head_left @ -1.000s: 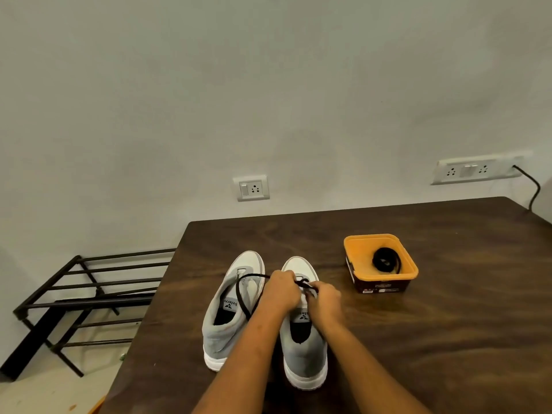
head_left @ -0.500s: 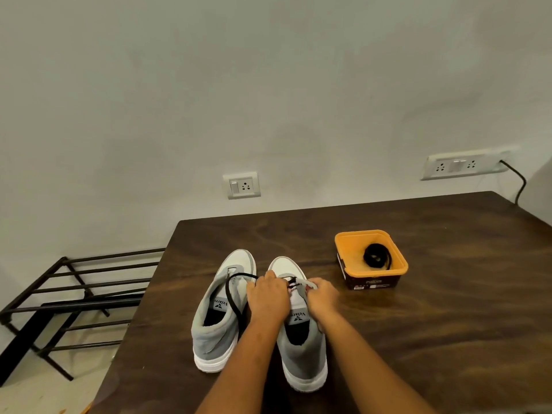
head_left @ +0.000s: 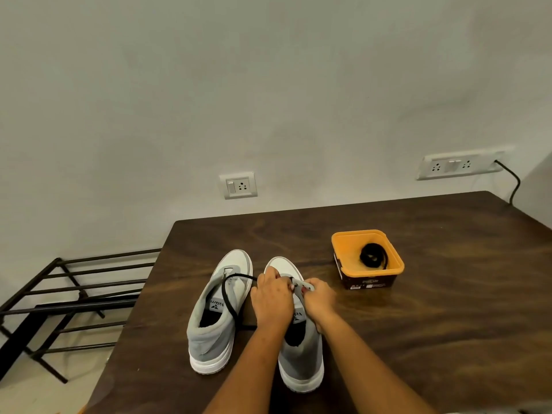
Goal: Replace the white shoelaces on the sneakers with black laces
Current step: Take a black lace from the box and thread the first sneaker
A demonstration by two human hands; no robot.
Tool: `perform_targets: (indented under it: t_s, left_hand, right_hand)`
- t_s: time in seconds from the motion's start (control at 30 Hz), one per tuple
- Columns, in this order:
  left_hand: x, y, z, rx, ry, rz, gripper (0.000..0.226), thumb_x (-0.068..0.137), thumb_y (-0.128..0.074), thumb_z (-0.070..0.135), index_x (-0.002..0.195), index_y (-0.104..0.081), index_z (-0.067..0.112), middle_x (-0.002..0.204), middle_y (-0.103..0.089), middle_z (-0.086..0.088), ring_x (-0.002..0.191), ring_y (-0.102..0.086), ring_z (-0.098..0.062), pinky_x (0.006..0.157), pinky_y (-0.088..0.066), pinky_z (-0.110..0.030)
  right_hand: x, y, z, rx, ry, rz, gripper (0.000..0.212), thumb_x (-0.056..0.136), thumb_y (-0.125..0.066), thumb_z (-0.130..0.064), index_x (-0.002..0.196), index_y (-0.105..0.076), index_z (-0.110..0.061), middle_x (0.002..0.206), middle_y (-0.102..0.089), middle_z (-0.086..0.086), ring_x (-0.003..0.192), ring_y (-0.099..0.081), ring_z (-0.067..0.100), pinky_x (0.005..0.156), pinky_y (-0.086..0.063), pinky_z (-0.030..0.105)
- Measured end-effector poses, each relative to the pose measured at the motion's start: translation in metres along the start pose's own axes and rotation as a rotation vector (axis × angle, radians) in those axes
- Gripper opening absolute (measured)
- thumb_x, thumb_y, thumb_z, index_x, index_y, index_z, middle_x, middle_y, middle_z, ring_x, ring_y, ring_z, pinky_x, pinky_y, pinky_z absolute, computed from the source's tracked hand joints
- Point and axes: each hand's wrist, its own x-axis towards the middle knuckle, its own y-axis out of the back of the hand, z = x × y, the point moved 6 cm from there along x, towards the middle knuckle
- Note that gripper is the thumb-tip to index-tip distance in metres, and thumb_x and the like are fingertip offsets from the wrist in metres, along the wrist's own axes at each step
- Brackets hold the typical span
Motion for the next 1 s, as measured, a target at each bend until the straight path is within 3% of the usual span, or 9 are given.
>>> perform_targets:
  t_s: [0.27,0.53,0.73,1.0]
  left_hand:
    - [-0.0015,-0.0037,0.0019,0.038,-0.019,0.016,0.03,0.096,-0.041,0.03,0.106,-0.069,0.024,0.114,-0.05,0.005,0.106,-0.047,-0.016,0.083,-0.04,-0.029]
    - [0.001,-0.0039,0.0003,0.039,-0.021,0.02,0.03,0.095,-0.042,0.027,0.106,-0.069,0.024,0.114,-0.05,0.006,0.105,-0.044,-0.016,0.082,-0.039,-0.027]
    - [0.0019,-0.0052,0.0031,0.064,-0.001,0.01,0.029,0.093,-0.041,0.027,0.104,-0.068,0.023,0.116,-0.049,0.006,0.109,-0.043,-0.017,0.086,-0.037,-0.031]
    - [0.0056,-0.0026,0.0074,0.085,-0.016,-0.016,0.028,0.092,-0.042,0.027,0.101,-0.068,0.018,0.117,-0.048,0.006,0.11,-0.042,-0.017,0.088,-0.035,-0.033]
  right_hand:
    - [-0.0003,0.0017,-0.0002,-0.048,0.05,-0.026,0.024,0.094,-0.049,-0.016,0.111,-0.065,-0.017,0.111,-0.066,0.005,0.089,-0.053,0.017,0.072,-0.038,0.023]
    - [-0.0018,0.0045,0.0018,-0.001,0.103,-0.049,0.02,0.093,-0.057,-0.018,0.109,-0.067,-0.021,0.108,-0.067,0.001,0.097,-0.061,0.017,0.084,-0.052,0.031]
    - [-0.0024,0.0076,-0.0032,-0.055,0.205,-0.069,0.021,0.092,-0.059,-0.018,0.111,-0.068,-0.019,0.111,-0.068,0.001,0.096,-0.059,0.014,0.078,-0.043,0.021]
    - [-0.0044,0.0063,-0.0019,-0.093,0.236,-0.033,0.026,0.093,-0.057,-0.021,0.117,-0.068,-0.022,0.114,-0.068,0.0,0.1,-0.061,0.016,0.078,-0.044,0.018]
